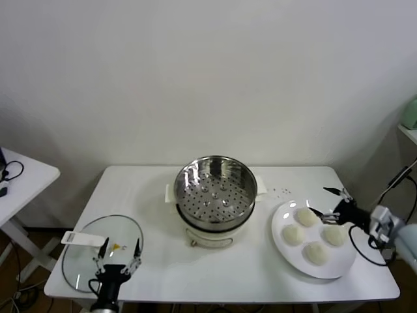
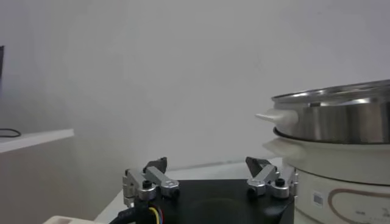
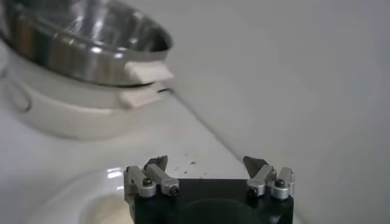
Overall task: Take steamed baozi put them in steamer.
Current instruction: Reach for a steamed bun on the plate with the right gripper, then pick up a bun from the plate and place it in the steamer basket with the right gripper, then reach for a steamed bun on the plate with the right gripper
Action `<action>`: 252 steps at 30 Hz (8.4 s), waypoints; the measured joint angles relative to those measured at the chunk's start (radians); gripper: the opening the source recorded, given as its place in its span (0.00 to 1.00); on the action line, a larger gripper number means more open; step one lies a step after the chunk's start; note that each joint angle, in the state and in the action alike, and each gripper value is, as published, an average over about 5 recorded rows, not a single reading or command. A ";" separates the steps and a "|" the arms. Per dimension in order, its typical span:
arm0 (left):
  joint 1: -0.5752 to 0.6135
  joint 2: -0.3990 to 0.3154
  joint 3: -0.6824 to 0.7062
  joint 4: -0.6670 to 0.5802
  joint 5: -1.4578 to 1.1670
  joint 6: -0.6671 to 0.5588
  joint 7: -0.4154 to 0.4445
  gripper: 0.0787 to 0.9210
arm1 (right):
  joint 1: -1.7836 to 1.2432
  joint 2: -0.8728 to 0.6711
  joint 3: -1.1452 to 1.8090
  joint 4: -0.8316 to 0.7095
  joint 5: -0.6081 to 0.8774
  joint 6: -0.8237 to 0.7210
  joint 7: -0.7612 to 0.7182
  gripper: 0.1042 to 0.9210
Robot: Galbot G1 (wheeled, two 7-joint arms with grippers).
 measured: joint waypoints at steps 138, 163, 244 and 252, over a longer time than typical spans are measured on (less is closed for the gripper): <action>-0.004 0.002 -0.045 -0.005 -0.018 0.042 -0.008 0.88 | 1.123 0.769 -1.157 -0.368 -0.901 0.591 -0.349 0.79; -0.003 0.001 -0.044 0.001 -0.019 0.039 -0.010 0.88 | 1.091 0.819 -1.127 -0.448 -0.945 0.650 -0.349 0.88; -0.009 -0.001 -0.019 0.015 -0.036 0.062 -0.020 0.88 | 0.836 0.181 -1.186 -0.321 -0.075 -0.107 -0.236 0.88; -0.008 -0.003 -0.018 0.015 -0.036 0.063 -0.020 0.88 | 0.833 0.192 -1.178 -0.333 -0.072 -0.109 -0.244 0.85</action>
